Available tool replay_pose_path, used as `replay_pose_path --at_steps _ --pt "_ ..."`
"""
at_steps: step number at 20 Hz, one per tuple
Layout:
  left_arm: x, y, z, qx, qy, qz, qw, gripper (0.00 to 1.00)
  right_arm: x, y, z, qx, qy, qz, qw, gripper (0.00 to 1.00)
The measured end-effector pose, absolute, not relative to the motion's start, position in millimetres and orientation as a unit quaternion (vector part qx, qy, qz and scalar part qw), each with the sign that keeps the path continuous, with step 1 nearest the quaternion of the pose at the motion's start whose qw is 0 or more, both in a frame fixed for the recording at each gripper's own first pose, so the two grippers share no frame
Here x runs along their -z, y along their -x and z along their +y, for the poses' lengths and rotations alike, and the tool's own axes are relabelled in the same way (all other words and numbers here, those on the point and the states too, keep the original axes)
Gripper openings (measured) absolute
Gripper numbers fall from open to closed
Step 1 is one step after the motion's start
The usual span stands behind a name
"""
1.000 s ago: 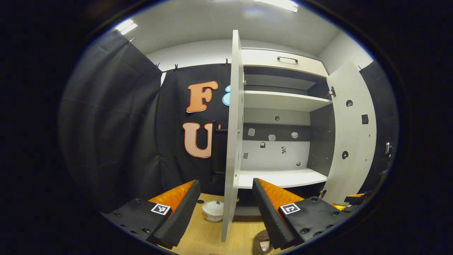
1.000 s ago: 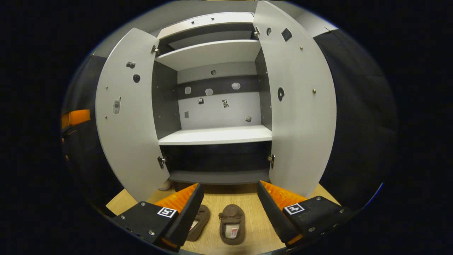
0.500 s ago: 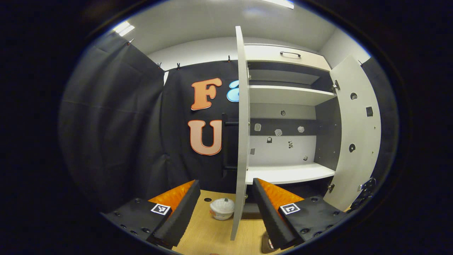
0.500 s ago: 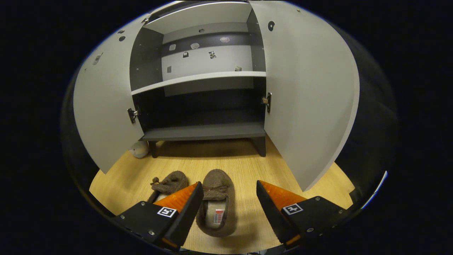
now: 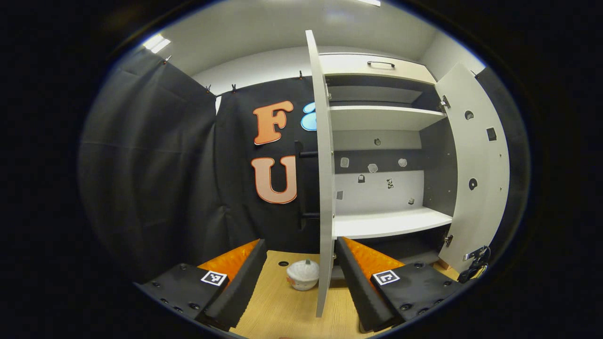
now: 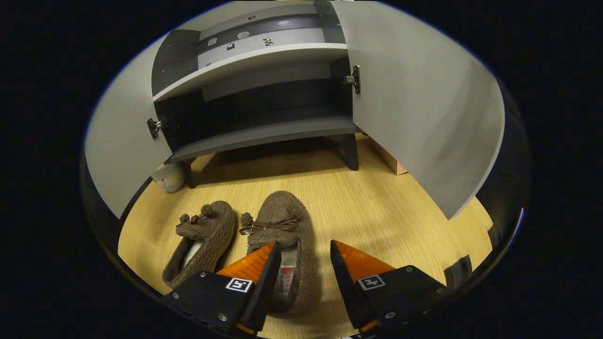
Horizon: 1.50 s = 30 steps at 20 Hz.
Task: Grab one shoe with the right hand and put it into the shoe cabinet, grab the other shoe with the left hand and put it into the shoe cabinet; then close the right door with the right hand and the left door with the left hand.
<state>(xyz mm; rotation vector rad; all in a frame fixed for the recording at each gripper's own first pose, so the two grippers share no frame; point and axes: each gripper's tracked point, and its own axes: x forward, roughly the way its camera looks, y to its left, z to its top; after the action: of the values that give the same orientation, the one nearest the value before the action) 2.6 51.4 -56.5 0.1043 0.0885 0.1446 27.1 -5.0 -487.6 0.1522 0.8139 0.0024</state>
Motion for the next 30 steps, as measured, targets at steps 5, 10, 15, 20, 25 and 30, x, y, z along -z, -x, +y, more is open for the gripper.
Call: replay_pose_path --at_steps 5,10,15,20,25,30 --pt "62 -4 50 -0.069 -0.055 0.049 0.995 0.96 511 -25 3 -0.011 -0.08 0.428 0.9 0.47" --pt "67 -4 52 -0.072 -0.054 0.055 0.994 0.96 519 -23 -5 0.014 -0.093 0.448 0.889 0.23" --pt "67 -3 50 -0.069 -0.052 0.054 0.995 0.96 493 -31 -8 0.028 -0.099 0.443 0.89 0.02" --pt "70 -3 41 -0.053 -0.04 0.055 0.996 0.96 411 -53 3 0.028 -0.108 0.4 0.91 0.02" --pt "75 -1 29 -0.03 -0.036 0.056 0.997 0.94 320 -83 22 0.023 -0.131 0.347 0.928 0.02" --pt "79 -2 13 -0.004 -0.034 0.057 0.998 0.96 249 -133 36 0.016 -0.131 0.311 0.941 0.02"
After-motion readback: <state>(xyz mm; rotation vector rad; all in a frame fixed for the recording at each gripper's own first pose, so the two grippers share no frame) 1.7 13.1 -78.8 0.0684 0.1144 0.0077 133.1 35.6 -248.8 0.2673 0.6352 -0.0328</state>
